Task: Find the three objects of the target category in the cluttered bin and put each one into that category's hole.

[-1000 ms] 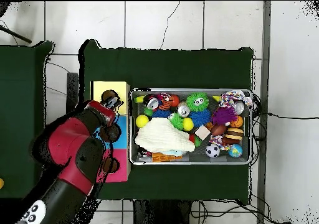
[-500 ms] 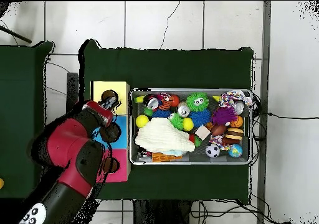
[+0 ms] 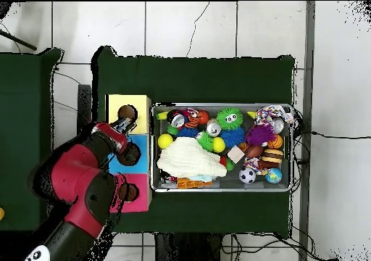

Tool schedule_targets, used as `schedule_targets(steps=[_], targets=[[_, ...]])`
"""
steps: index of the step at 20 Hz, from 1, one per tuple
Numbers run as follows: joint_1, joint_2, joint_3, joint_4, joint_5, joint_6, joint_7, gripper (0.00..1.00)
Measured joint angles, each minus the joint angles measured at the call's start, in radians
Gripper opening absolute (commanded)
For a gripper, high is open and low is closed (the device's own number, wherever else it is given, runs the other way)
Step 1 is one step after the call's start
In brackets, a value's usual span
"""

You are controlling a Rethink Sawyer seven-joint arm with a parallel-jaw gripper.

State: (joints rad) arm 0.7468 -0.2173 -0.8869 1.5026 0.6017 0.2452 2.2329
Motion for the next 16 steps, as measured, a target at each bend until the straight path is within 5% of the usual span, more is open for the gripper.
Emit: schedule_targets(steps=[16], targets=[[0.014, 0.004, -0.001, 0.054, 0.014, 0.0, 0.0, 0.0]])
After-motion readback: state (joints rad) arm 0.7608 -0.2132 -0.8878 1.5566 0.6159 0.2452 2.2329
